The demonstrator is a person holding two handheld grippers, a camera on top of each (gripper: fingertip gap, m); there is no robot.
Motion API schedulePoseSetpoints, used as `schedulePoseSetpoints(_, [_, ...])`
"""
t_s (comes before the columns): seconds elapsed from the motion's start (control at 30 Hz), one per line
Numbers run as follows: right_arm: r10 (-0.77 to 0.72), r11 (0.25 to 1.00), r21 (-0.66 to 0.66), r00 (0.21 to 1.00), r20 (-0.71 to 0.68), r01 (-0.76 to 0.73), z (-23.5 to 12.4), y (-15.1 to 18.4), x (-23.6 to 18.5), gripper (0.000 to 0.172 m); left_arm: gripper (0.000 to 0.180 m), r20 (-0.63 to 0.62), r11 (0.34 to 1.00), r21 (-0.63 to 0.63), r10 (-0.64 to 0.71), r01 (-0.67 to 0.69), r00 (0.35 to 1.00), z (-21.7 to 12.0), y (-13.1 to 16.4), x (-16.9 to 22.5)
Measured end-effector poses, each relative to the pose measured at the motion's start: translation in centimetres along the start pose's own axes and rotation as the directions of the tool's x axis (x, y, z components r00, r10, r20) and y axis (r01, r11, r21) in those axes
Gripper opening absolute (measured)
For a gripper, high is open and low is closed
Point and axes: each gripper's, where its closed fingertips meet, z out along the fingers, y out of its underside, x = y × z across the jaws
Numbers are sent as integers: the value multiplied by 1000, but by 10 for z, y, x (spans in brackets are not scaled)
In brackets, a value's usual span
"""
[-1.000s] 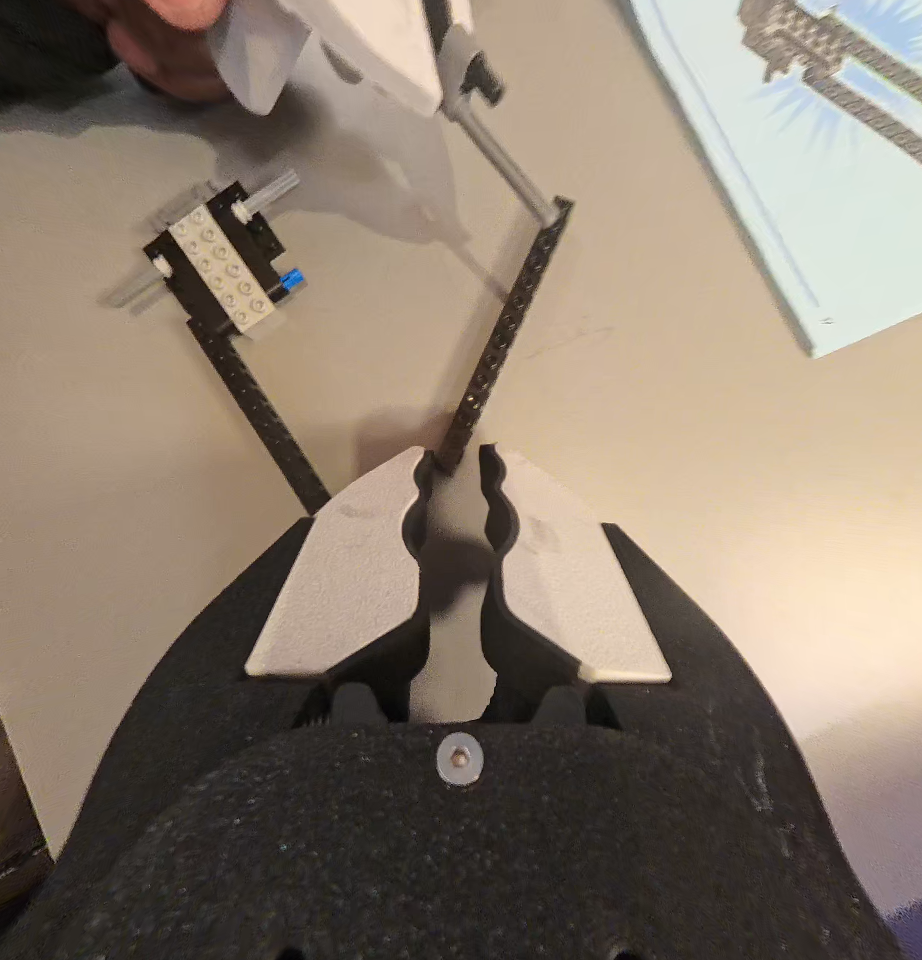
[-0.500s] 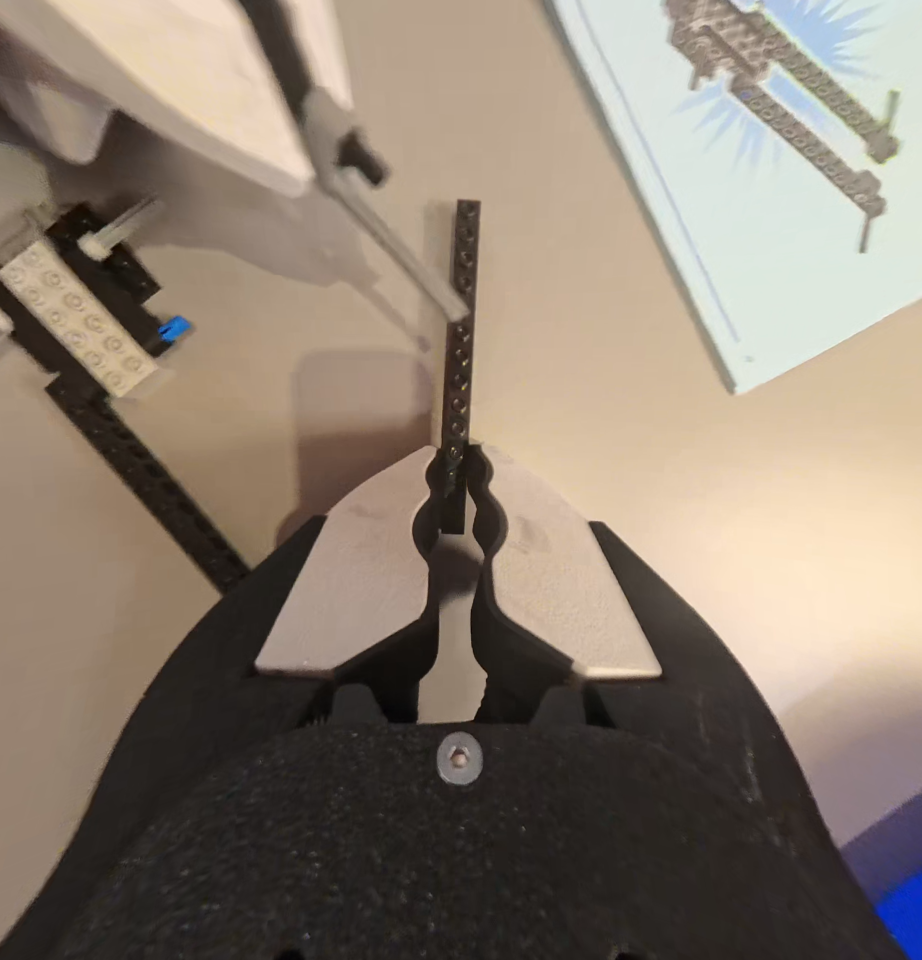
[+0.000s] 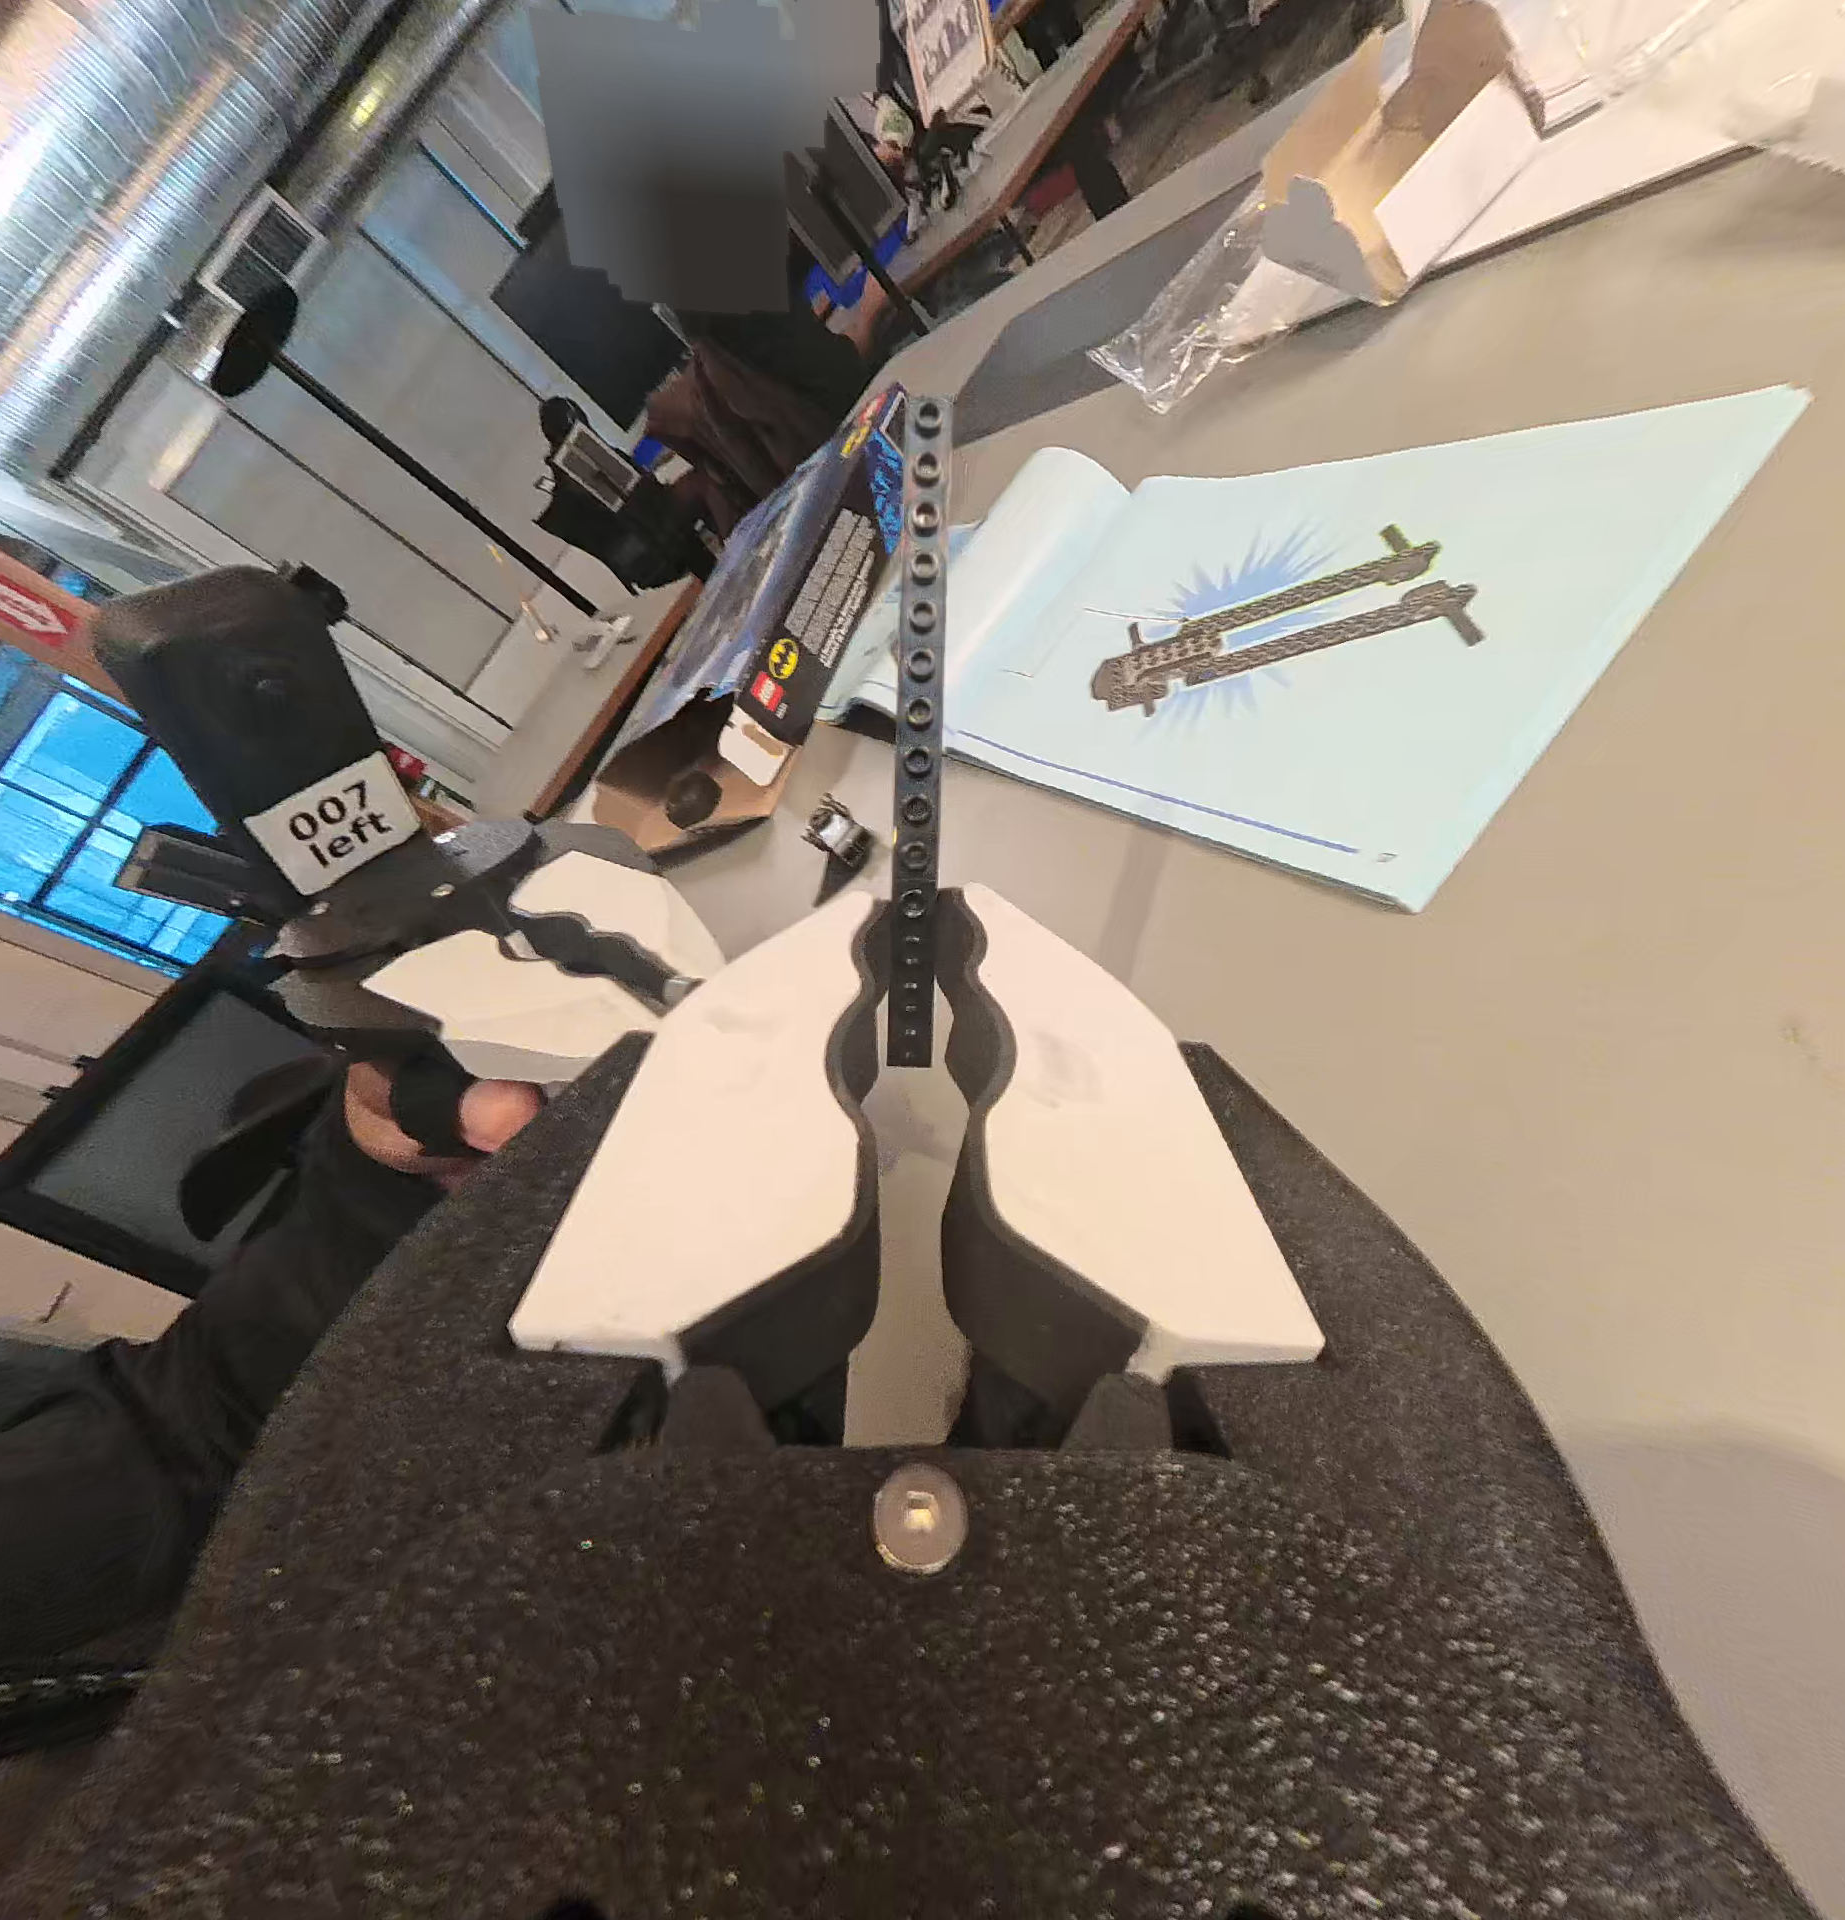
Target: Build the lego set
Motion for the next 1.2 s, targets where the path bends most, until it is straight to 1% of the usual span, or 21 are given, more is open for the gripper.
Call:
schedulePoseSetpoints(0.07, [9,1000,13,1000,15,-9,2,1,-5,8,7,23,1000,15,-6,5,1000,0,-2,-1])
schedulePoseSetpoints(0.2, [-34,999,25,999,-8,34,6,3,-10,8,7,79,1000,25,3,-5,997,0,-4,-6])
schedulePoseSetpoints(0.57, [-86,994,65,992,-97,92,6,2,-4,8,7,195,999,-24,29,-25,980,5,0,-8])
schedulePoseSetpoints(0.7, [-57,993,93,991,-119,68,4,1,-1,8,7,228,1000,-20,12,-8,974,8,0,-7])
schedulePoseSetpoints(0.83, [-16,991,132,988,-155,37,0,0,3,8,7,268,1000,-21,25,-20,963,12,2,-6])
schedulePoseSetpoints(0.93, [-30,984,167,982,-185,61,-3,-3,2,8,7,277,1000,-20,27,-22,960,14,1,-3])
schedulePoseSetpoints(1.1, [-102,968,198,963,-249,153,-9,-7,-1,8,7,264,1000,7,-6,4,964,15,-4,1])
schedulePoseSetpoints(1.2, [-98,963,220,962,-255,157,-10,-9,-3,8,7,249,999,24,-29,24,968,15,-6,2])
